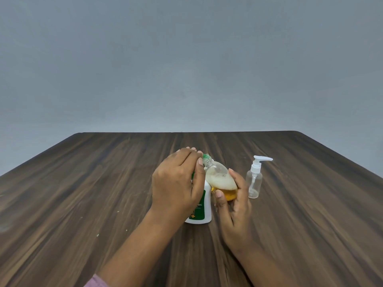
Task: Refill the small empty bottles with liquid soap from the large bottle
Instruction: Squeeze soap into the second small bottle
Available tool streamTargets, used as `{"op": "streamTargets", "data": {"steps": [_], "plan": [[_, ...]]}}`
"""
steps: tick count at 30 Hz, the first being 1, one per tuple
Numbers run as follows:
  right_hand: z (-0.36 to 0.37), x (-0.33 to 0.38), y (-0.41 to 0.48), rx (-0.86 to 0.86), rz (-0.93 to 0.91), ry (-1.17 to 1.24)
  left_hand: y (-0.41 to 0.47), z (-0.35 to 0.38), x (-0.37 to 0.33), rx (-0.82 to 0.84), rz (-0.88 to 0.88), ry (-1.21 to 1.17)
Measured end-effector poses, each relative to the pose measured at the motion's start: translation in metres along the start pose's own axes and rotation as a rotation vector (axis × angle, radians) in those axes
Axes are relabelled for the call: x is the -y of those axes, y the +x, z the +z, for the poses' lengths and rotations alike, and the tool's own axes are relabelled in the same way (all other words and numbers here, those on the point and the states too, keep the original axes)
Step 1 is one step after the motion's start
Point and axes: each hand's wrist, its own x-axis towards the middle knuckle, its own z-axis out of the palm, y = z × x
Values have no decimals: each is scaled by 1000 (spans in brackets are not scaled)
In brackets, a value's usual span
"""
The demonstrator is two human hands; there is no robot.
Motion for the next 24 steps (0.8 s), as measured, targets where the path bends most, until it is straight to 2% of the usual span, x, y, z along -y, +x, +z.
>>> {"op": "streamTargets", "data": {"steps": [24], "plan": [[0,-1,0,10,6,-20,-8,6,4,-28,-9,-15]]}}
